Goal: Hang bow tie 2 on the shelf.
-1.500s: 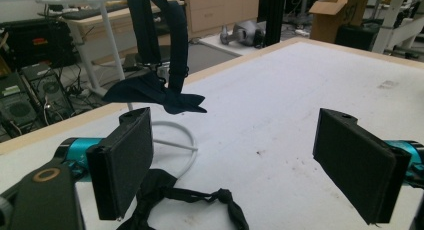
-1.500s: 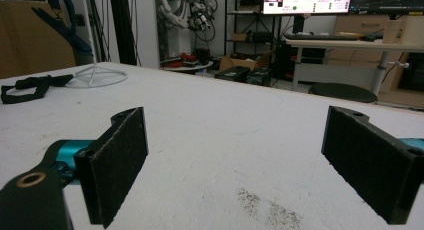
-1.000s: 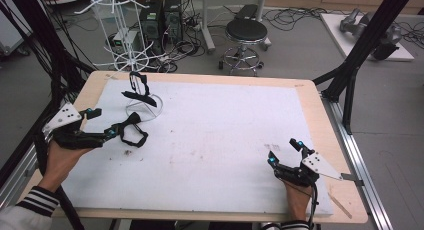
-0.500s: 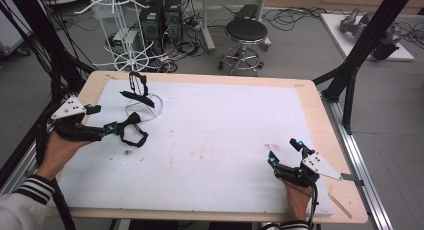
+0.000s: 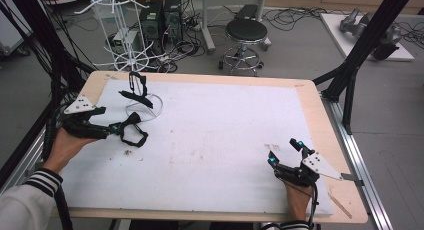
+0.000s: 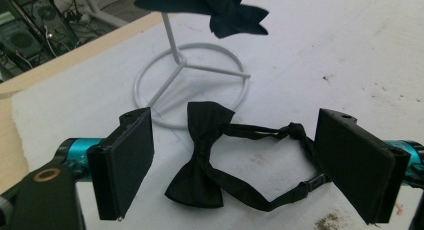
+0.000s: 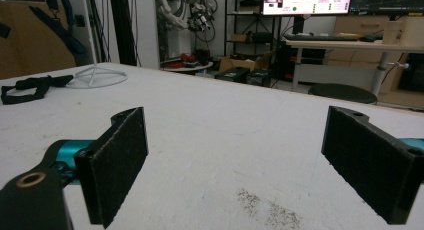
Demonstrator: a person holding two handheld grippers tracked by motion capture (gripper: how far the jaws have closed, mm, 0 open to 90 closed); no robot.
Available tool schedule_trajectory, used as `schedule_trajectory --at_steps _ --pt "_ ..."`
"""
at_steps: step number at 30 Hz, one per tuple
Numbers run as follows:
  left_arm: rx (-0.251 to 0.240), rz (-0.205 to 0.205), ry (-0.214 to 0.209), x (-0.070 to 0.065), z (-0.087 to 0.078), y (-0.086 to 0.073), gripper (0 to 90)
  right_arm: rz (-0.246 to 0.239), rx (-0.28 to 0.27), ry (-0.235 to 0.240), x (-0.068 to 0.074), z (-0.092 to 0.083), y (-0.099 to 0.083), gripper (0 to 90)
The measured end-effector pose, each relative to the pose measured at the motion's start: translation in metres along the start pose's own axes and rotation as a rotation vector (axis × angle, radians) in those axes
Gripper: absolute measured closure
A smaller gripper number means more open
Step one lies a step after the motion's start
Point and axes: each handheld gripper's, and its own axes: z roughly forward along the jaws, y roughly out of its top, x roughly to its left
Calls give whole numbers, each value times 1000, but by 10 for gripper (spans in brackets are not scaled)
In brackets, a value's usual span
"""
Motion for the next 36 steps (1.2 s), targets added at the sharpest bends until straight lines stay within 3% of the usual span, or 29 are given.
schedule_trajectory --at_steps 9,14,29,36 --pt "42 -24 0 9 14 -4 172 -1 0 -2 0 0 0 107" --pt "98 -33 -16 16 21 -4 172 3 2 -1 0 0 0 107" --pt "190 -76 -36 28 49 -14 172 2 1 -1 0 0 0 107" --pt "248 -70 -43 30 56 -14 176 2 2 0 0 0 0 107"
